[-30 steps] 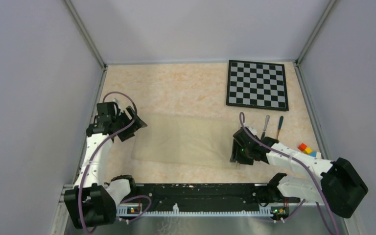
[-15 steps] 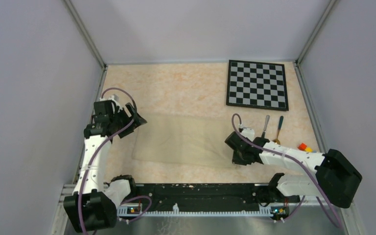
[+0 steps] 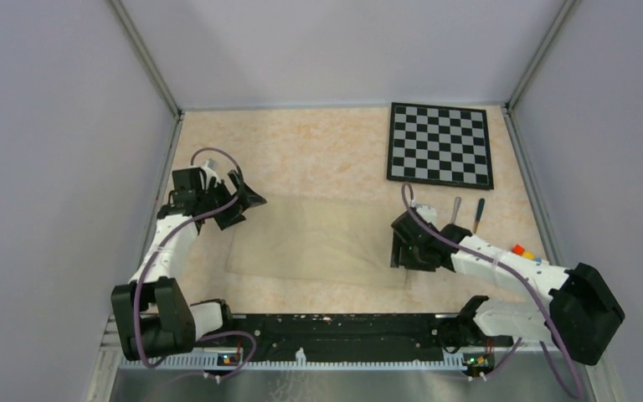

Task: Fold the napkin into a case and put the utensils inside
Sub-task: Smooth out the rectangle-folded napkin at the center of the board.

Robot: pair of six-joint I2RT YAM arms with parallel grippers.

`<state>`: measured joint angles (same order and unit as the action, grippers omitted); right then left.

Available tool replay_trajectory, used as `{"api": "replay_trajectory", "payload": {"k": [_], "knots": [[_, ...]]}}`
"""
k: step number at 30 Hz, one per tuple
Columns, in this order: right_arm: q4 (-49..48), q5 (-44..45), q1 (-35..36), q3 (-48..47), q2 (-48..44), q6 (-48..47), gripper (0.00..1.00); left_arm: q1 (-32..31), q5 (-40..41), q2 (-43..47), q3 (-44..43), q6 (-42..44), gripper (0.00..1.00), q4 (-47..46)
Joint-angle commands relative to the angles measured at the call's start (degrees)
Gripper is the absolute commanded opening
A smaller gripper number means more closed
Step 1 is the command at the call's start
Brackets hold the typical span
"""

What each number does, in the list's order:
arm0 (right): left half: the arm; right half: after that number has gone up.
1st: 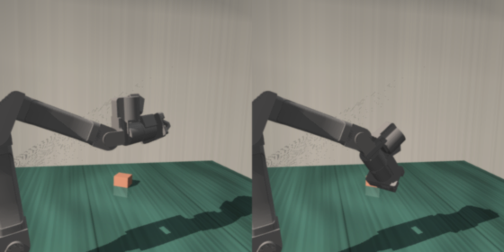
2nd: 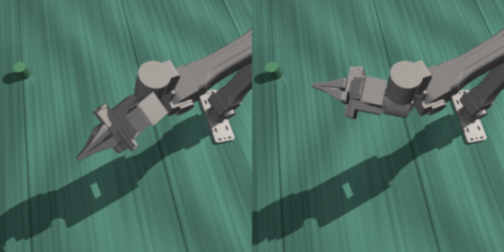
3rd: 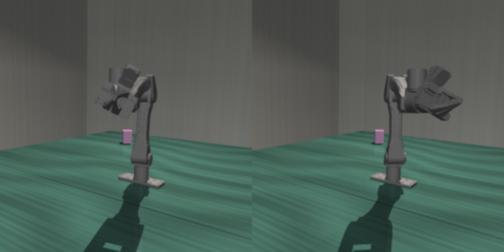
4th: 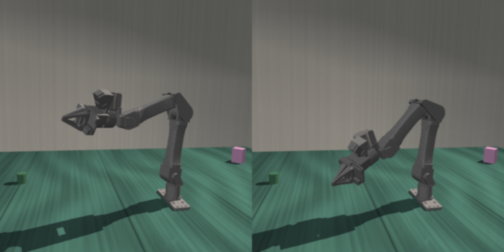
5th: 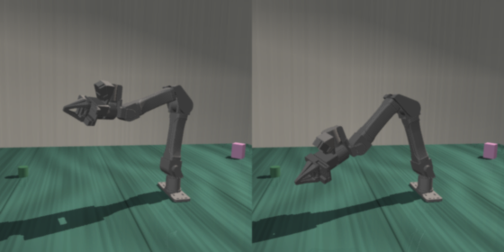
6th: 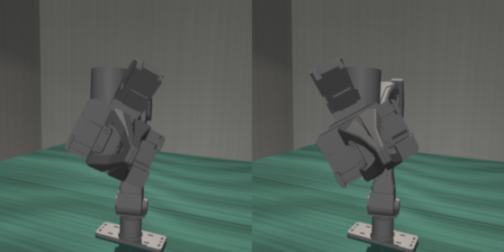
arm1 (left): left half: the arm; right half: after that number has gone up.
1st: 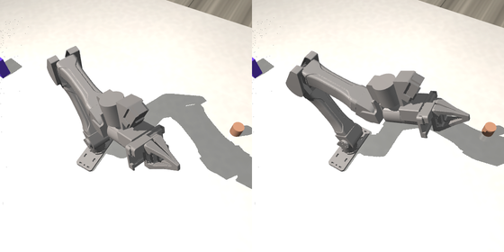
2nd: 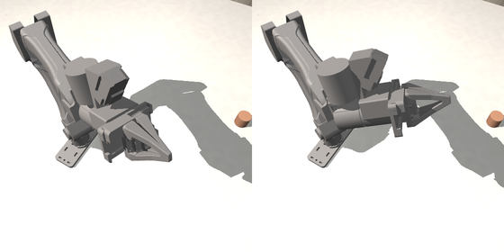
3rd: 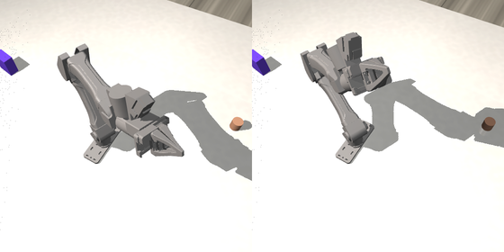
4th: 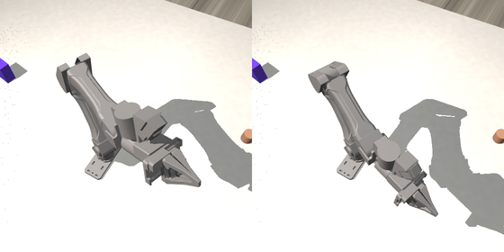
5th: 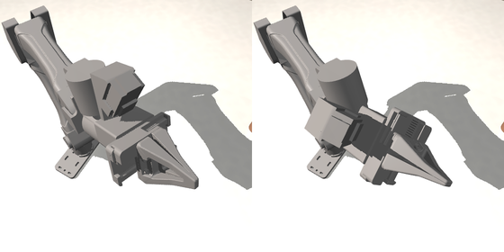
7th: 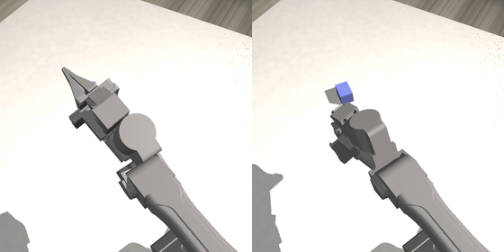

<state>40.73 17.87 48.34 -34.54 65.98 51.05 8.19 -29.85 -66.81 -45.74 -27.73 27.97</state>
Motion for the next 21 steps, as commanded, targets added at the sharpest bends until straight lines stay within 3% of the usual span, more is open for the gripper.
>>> {"api": "replay_trajectory", "payload": {"k": [1,5,10,16,21], "knots": [[-16.4,-17.9,-11.9,-5.3,-2.1,-15.1,0.65,-0.4,-11.6,-7.1,2.6,-7.3,0.98,-19.7],[-36.3,-41.6,-24.0,-6.5,6.9,-18.3,0.67,-0.4,-12.8,-16.3,0.8,-11.3,0.97,-29.8],[-49.2,-54.8,-33.1,-10.9,21.6,-17.0,0.67,-0.4,-12.9,-25.1,-3.8,-14.2,0.96,-34.9],[-57.7,-58.8,-40.0,-11.5,32.9,-14.4,0.67,-0.1,-6.5,-31.1,-4.8,-13.7,0.97,-34.8],[-50.9,-49.1,-42.8,-10.6,34.3,-21.2,0.66,0.5,-0.2,-35.6,-5.6,-11.4,0.97,-31.4]]}}
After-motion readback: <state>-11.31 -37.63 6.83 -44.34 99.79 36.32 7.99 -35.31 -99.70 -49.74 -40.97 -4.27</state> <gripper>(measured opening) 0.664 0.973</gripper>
